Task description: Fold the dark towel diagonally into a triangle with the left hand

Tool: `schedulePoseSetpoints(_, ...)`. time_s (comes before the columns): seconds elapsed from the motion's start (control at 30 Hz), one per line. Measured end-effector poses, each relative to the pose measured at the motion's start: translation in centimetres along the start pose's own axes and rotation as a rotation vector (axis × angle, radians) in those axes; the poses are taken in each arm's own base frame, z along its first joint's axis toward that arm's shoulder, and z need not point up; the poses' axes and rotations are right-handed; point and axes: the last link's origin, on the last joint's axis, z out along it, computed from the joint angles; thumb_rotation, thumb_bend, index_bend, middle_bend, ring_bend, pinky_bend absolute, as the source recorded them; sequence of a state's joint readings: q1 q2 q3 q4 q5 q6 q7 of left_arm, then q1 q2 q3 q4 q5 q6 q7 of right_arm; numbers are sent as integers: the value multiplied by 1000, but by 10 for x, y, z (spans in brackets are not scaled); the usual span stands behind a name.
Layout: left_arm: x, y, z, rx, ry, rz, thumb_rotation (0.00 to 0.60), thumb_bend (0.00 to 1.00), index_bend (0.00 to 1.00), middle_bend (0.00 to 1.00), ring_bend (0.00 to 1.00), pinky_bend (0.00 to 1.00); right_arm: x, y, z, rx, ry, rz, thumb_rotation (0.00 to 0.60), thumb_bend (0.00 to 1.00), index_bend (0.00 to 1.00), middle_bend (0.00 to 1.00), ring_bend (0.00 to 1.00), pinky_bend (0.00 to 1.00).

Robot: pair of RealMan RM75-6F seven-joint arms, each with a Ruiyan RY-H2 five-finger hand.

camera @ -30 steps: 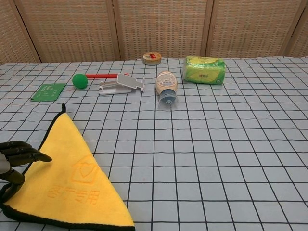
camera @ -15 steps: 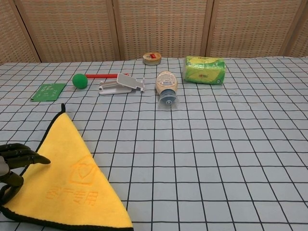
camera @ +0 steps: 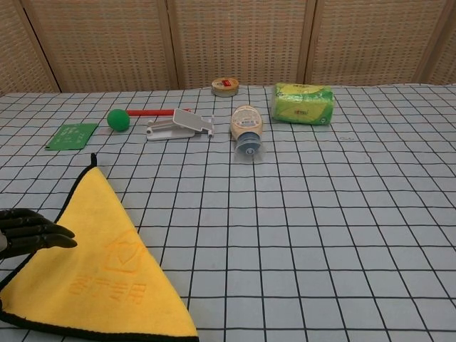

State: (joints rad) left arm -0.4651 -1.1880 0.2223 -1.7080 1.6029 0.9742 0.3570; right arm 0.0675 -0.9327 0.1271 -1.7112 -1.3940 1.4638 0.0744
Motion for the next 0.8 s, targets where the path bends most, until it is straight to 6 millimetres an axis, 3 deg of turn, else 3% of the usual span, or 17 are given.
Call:
schedulePoseSetpoints(0.23, 26, -11, -9, 50, 147, -47, 600, 81, 0, 0, 0, 0, 1, -1, -1, 6, 2, 2, 600, 0, 53, 0, 0, 0)
schedulePoseSetpoints(0.47, 52, -31, -25, 208, 359, -136, 600, 76, 0, 0, 0, 0, 1, -3, -3, 15, 3, 4, 600, 0, 53, 0, 0, 0)
schedulePoseSetpoints(0.8, 52, -53, -57, 457, 500, -203, 600, 68, 0, 0, 0, 0, 1, -6, -4, 31, 1, 6, 600, 0, 53, 0, 0, 0)
